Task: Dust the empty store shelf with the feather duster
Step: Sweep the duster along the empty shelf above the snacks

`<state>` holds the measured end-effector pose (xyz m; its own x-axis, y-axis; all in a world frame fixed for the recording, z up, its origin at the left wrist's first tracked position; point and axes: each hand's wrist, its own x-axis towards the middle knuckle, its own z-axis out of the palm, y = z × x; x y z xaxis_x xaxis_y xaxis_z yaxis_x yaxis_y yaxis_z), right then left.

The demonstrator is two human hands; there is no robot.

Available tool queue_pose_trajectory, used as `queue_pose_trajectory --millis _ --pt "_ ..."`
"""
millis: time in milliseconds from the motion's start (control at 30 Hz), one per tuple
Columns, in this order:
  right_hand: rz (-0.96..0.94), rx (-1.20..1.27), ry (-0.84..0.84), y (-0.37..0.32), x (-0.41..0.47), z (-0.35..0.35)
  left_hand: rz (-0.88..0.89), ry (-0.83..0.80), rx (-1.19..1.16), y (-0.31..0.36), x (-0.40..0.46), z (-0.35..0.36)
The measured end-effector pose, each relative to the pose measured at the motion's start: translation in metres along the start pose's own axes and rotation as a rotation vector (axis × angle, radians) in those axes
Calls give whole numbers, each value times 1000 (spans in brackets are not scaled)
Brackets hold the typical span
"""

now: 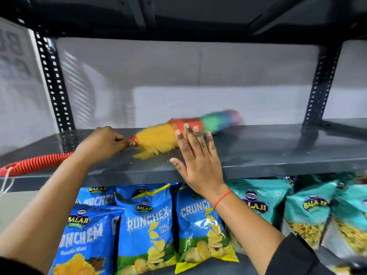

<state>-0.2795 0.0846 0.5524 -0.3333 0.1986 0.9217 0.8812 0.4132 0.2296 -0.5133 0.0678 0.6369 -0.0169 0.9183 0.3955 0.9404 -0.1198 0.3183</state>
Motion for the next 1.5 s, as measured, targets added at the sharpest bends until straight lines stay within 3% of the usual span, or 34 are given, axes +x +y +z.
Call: queue_pose_trajectory --millis 133,267,333,433,533,700,867,967,1067,1167,1267,1400,1500 --pt "41 -33 -5 9 -6 -4 76 -113 3 13 10 11" --pt "106 -63 -20 23 -14 -8 101 63 138 32 28 21" --pt "133 -65 -21 30 -19 -10 102 96 71 43 35 23" --pt "144 -68 -35 37 -22 -12 151 -49 -123 64 38 30" --pt "155 -74 -56 39 -22 -14 178 -129 -94 88 41 48" --pt "159 -88 -73 51 -24 -19 98 43 -105 103 56 63" --pt "141 -62 -85 67 -31 -25 119 -53 -169 114 58 71" --pt "137 -63 -118 87 -38 -32 82 13 -38 120 60 76" --pt "176 -68 -103 107 -46 -38 62 63 -75 126 59 74" --pt "161 -58 -91 118 -53 -41 125 -57 -131 137 53 75" --pt "176 -60 -101 134 -61 -46 142 -156 -4 149 55 82" --pt "244 -53 -105 158 -73 -55 148 63 78 167 58 79" --pt "249 -50 -91 171 -80 -57 203 -37 -23 181 55 83"
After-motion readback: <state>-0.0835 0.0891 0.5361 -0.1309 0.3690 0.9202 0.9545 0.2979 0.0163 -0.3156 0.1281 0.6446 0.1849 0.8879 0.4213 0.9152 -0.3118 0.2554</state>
